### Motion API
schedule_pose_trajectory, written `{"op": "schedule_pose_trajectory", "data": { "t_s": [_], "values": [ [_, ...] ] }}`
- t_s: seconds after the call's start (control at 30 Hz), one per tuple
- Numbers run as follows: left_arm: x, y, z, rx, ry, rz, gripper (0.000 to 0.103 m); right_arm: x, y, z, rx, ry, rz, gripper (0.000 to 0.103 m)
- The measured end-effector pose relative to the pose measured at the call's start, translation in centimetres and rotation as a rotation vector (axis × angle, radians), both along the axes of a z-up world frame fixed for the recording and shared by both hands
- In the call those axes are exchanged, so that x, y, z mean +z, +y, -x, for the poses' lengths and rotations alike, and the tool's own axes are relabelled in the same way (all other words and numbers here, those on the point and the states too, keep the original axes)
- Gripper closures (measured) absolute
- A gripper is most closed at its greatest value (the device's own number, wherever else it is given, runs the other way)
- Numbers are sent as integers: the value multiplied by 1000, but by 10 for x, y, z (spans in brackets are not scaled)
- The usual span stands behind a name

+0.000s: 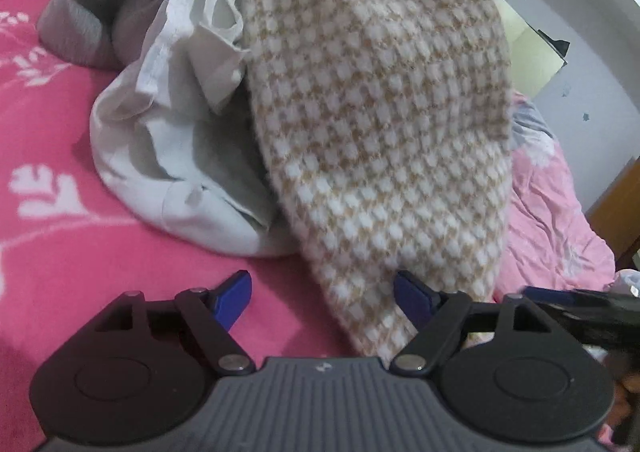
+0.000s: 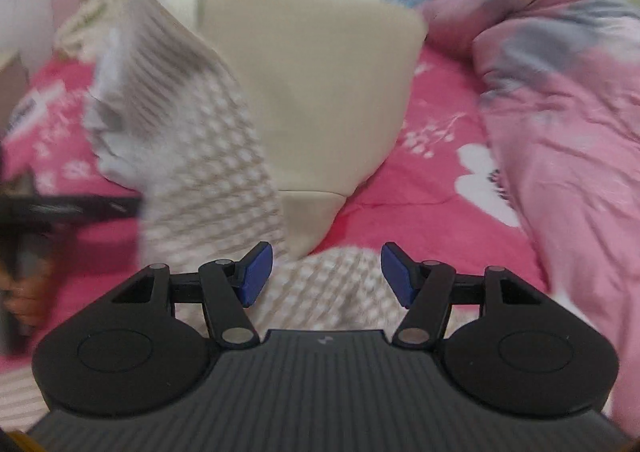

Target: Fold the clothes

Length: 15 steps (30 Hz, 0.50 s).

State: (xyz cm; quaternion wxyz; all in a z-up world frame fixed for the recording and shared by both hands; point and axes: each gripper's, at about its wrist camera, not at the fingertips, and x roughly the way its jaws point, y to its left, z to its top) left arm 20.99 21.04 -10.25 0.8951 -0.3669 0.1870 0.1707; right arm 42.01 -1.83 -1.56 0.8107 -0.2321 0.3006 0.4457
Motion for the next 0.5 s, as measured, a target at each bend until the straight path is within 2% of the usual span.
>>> {"op": "schedule_pose_trajectory", "data": {
  "t_s": [0.1, 0.23, 0.3, 0.43, 0.5],
  "values": [
    [-2, 2, 1, 9, -6, 3, 25, -13, 10, -31, -29, 44, 19, 41],
    [-2, 2, 5, 19, -15, 5, 26, -43, 25, -73, -88, 224, 35, 40],
    [-2, 2, 8, 24, -18, 6, 26, -50, 25, -81, -75, 304, 59, 40],
    [-2, 2, 12, 33, -23, 9, 26, -40, 20, -84, -19, 376, 79, 42],
    [-3, 2, 14, 39, -25, 11, 26, -33, 20, -81, 24, 388, 110, 50]
  ]
}}
